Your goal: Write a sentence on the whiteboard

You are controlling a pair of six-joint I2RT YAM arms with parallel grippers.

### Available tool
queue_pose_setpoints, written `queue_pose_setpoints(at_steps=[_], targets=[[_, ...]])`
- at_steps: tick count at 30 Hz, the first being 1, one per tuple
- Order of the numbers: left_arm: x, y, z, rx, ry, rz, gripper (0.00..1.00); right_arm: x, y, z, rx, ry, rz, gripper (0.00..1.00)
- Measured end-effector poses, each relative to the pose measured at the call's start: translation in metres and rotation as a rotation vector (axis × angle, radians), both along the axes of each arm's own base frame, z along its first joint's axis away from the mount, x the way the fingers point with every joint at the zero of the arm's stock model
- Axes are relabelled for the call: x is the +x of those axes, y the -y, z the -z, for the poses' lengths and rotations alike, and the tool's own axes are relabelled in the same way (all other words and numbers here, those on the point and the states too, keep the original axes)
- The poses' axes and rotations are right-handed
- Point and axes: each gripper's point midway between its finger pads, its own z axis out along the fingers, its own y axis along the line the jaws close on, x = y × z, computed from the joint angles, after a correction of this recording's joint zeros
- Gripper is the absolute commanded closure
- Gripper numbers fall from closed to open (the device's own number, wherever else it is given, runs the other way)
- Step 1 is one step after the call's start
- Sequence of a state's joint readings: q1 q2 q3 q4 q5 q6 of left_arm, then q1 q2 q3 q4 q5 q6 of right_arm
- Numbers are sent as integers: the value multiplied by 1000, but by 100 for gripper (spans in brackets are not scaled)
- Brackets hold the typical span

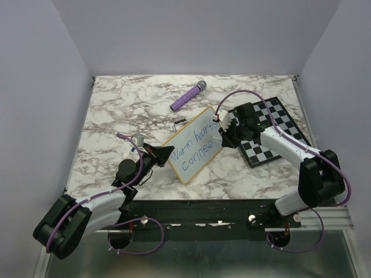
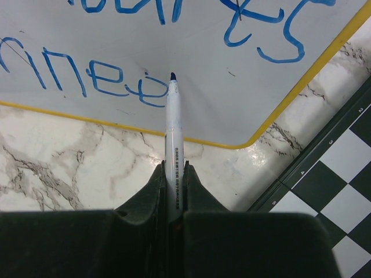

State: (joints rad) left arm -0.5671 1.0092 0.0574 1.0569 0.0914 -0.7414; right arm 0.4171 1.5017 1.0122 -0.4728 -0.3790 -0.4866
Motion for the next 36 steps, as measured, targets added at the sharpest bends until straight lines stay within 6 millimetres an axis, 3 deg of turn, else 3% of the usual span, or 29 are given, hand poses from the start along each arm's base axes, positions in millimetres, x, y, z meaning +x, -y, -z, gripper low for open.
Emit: queue_pose_setpoints(at_steps=[9, 19, 28, 36], targets=[[0, 1, 0, 0, 0, 3, 100, -2, 1, 17, -22, -49, 0, 99], [0, 1, 1, 0, 0, 3, 100, -5, 2, 21, -31, -69, 0, 99], [0, 1, 1, 0, -2, 3, 100, 2, 10, 22, -61, -58, 77, 99], [0, 1, 1, 0, 0, 6, 100, 17, 13, 10, -49, 9, 130, 99]])
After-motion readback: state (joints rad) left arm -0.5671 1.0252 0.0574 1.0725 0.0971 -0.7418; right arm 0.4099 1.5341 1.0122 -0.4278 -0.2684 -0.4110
